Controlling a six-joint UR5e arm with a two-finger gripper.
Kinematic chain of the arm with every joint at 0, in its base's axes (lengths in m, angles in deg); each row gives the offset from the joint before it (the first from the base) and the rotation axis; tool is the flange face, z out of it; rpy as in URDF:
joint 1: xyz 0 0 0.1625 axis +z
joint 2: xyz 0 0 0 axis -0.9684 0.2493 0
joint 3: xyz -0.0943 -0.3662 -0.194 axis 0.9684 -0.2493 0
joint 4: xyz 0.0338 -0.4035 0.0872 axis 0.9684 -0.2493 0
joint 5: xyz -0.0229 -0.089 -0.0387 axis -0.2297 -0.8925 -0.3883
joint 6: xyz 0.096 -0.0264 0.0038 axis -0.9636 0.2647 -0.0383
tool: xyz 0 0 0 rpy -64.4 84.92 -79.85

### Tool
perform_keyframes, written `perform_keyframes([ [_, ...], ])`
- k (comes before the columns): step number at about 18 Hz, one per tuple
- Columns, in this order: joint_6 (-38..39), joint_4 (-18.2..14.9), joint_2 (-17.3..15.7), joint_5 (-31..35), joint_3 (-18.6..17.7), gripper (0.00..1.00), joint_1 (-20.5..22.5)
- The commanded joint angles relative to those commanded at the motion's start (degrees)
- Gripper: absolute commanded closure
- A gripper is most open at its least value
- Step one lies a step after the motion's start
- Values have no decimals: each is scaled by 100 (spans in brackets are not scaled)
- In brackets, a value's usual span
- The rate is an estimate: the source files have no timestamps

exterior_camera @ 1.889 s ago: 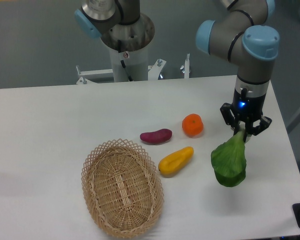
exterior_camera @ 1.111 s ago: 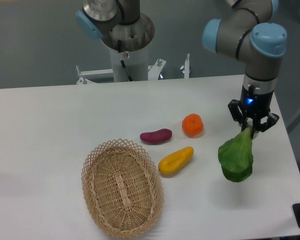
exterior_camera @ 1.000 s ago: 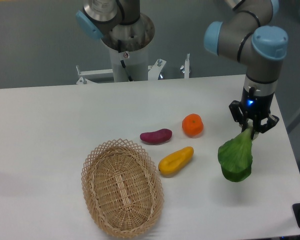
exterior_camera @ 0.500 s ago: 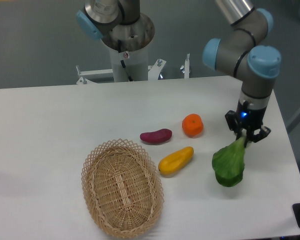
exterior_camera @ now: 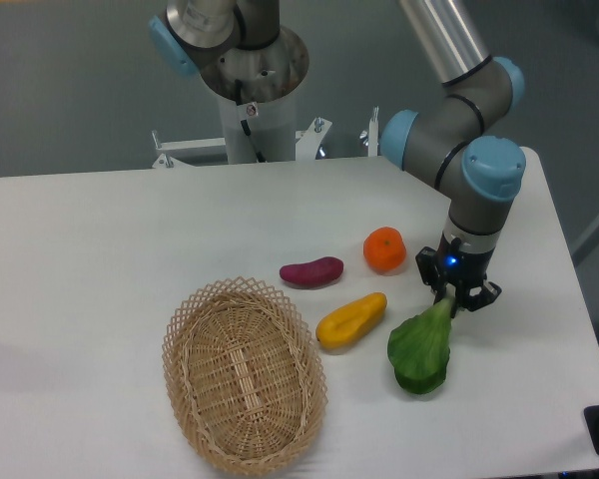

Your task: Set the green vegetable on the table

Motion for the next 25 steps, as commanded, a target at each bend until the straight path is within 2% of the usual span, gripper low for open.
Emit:
perform_keyframes([
  [1, 8, 0, -17, 0, 26, 0, 9],
  [7, 193, -18, -281, 26, 272, 0, 44],
  [10, 210, -26, -422, 26, 579, 0, 61],
  [12, 176, -114, -527, 306, 869, 0, 62],
  [13, 167, -210, -606, 664, 975, 0, 62],
  [16, -43, -912, -790, 1309, 1256, 0, 70],
  [18, -315, -1316, -948, 1310, 1380, 0, 114],
  [21, -850, -1897, -1151, 1257, 1433, 0, 465],
  [25, -1862, -2354, -1353, 1108, 1407, 0, 852],
])
